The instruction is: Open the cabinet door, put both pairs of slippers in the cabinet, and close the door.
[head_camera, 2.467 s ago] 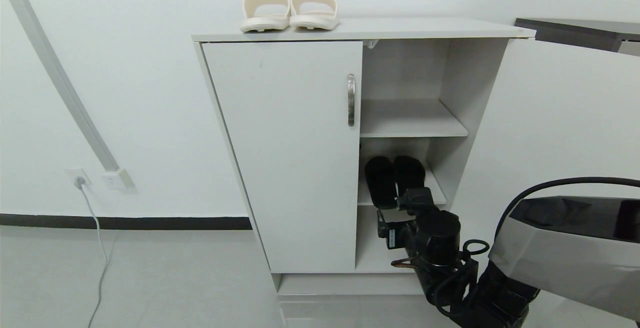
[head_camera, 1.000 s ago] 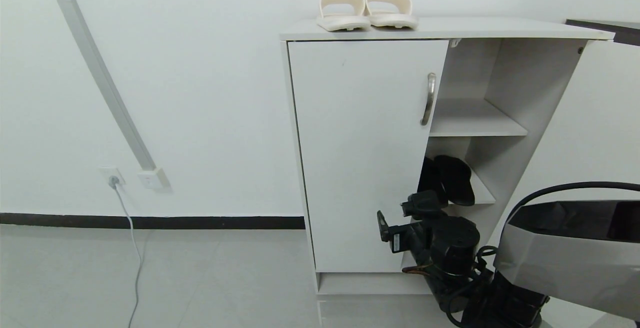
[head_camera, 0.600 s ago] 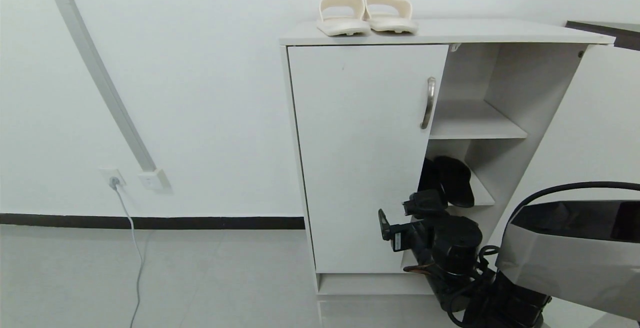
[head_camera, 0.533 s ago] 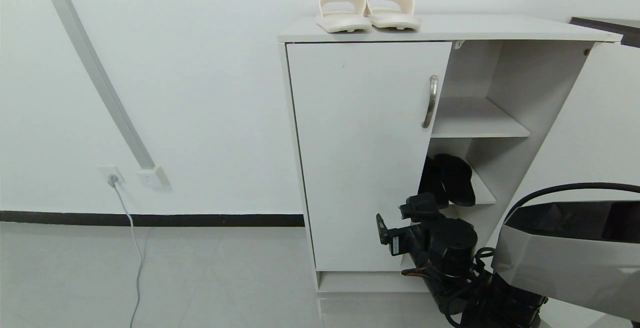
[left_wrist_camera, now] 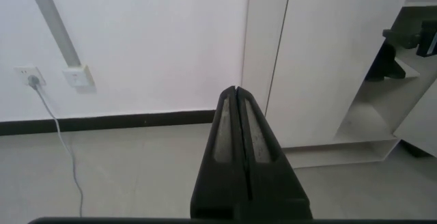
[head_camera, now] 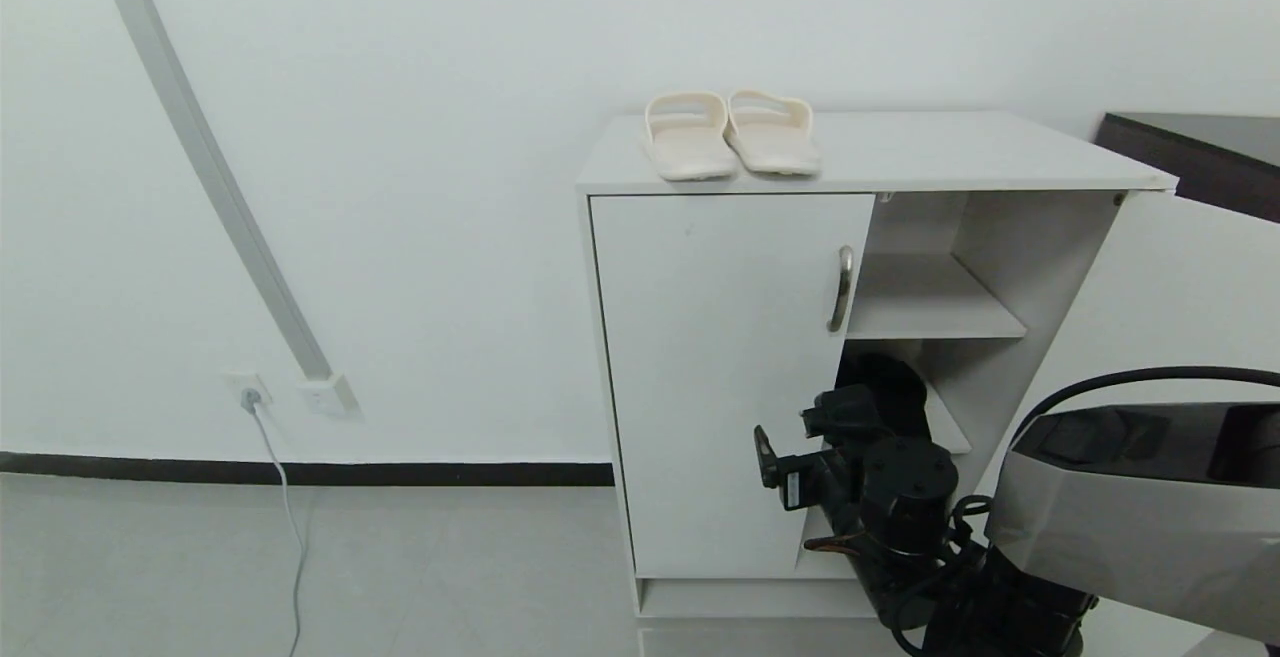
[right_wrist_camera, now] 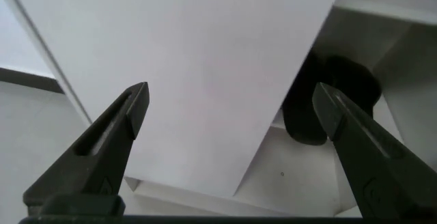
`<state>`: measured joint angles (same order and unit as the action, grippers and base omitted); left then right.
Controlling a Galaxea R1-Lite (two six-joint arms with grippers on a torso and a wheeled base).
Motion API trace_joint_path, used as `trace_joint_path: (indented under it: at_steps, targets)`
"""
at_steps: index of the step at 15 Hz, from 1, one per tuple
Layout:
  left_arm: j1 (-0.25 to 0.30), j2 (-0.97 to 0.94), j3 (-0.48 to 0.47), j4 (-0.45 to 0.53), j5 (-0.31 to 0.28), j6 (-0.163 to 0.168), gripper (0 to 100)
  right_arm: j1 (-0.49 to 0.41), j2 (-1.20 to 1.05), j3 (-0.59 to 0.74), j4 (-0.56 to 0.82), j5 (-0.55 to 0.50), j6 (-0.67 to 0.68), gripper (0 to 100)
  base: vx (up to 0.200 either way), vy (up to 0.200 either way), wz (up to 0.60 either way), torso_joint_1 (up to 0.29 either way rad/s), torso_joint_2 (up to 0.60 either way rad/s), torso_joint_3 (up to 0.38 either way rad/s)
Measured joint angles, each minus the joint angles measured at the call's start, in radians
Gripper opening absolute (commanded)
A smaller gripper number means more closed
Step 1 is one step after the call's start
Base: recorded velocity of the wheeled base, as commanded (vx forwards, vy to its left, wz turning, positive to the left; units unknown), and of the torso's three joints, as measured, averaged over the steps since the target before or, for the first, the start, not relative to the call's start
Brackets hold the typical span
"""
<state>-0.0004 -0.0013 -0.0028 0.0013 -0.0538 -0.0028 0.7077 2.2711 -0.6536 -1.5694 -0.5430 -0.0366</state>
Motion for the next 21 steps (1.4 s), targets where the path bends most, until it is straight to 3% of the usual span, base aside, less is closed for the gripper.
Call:
trace_joint_path:
  at_steps: [9, 21]
  targets:
    - [0.0, 0.0, 0.0, 0.001, 0.0, 0.0, 0, 0.0, 0.006, -0.001, 0.0, 0.0, -0.006, 100, 0.0, 0.0, 0.0, 0.167, -0.49, -0.321]
    - [0.0, 0.0, 0.0, 0.0, 0.0, 0.0, 0, 0.0, 0.007, 0.0, 0.0, 0.0, -0.006, 100, 0.0, 0.0, 0.0, 0.237, -0.56, -0.325]
